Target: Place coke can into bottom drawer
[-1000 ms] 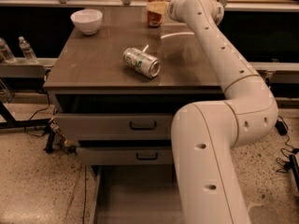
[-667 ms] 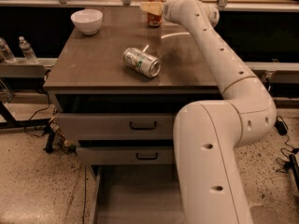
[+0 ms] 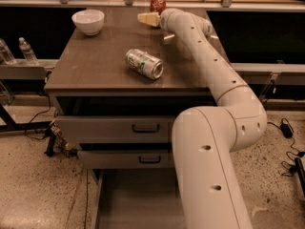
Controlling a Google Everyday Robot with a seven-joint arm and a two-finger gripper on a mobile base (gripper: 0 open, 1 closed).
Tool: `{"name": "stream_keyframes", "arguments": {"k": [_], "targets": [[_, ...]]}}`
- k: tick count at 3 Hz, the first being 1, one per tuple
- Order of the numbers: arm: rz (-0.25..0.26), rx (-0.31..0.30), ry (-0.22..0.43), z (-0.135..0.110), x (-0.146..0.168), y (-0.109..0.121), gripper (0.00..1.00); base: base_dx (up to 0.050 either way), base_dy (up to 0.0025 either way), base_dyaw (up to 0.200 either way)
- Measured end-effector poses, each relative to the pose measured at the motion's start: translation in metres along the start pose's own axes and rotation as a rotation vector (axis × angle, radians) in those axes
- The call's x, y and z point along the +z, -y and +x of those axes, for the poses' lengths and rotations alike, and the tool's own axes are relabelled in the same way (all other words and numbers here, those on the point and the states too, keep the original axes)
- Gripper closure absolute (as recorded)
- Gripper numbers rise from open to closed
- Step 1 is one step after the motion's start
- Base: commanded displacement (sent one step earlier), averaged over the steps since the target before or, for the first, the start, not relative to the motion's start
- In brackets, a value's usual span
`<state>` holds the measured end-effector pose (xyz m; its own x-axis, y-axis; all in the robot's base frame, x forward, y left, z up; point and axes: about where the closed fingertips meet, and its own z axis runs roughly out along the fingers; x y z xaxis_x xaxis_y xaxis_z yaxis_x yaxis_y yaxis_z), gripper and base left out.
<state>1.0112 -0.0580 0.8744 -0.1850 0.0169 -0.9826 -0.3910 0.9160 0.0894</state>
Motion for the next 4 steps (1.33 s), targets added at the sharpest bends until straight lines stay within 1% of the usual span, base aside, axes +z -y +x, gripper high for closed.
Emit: {"name": "stream_keyframes", "arguments": {"k": [1,2,3,4], "targets": [[0.026,-0.045,0.024,0.001,0.012,0.003,0.18,0.000,0.00000,0.000],[0.040,-0.062,0.044,-0.002,0.021,0.001,0.41,0.000,0.00000,0.000],[0.057,-0.066,0.076,-0.014,0.022,0.003,0.64,0.000,0.00000,0.000],[0.064,-0.047,0.097,-0.030,0.013,0.010,0.88,0.000,0.00000,0.000]]}}
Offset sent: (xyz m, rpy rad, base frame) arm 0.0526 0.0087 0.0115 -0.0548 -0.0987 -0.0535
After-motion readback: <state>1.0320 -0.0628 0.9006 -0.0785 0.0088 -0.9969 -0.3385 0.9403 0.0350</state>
